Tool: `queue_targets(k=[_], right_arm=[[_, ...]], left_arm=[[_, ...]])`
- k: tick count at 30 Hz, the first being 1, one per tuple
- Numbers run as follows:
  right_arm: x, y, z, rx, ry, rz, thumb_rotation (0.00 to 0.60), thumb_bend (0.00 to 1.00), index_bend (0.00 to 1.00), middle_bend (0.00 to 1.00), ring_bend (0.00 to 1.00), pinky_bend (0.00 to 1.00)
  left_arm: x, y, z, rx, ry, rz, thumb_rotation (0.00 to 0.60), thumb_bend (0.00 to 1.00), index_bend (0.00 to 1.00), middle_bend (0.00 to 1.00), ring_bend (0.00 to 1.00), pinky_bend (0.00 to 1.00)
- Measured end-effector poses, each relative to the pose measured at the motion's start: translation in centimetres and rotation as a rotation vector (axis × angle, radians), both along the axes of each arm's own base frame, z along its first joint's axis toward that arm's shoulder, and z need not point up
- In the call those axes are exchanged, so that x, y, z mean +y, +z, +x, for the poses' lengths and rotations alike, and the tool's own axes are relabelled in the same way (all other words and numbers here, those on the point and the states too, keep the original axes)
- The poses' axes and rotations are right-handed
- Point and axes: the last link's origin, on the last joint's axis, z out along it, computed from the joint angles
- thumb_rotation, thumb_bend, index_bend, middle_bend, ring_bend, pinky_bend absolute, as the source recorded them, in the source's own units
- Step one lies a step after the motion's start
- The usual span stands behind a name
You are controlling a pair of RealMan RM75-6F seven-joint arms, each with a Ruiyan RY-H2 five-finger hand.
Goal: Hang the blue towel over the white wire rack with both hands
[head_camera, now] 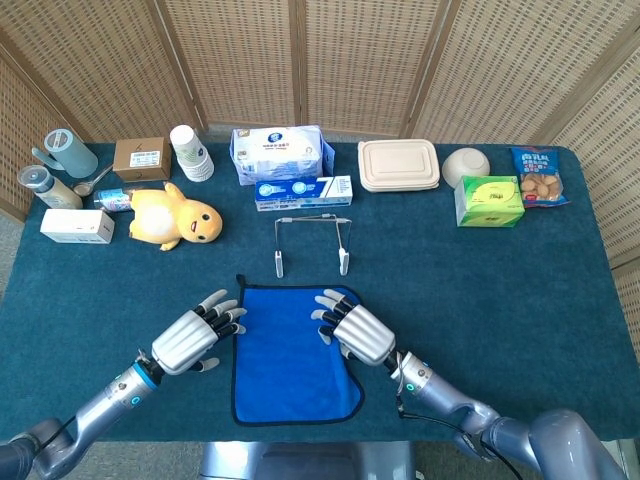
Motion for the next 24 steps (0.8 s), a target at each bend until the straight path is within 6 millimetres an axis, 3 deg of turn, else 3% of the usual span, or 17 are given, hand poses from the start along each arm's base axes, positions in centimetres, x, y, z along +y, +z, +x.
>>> queue_targets(k=[24], right_arm=[[-0.1,-0.1,-0.4,0.003,-0.024,0.004,0.600,0.42,0.66,0.31,0.15,0.16]], left_arm=[[1.2,-1.9,0.3,0.018,0.001,-0.005,0.600,0.26,0.29,0.18,0.14,0.02]])
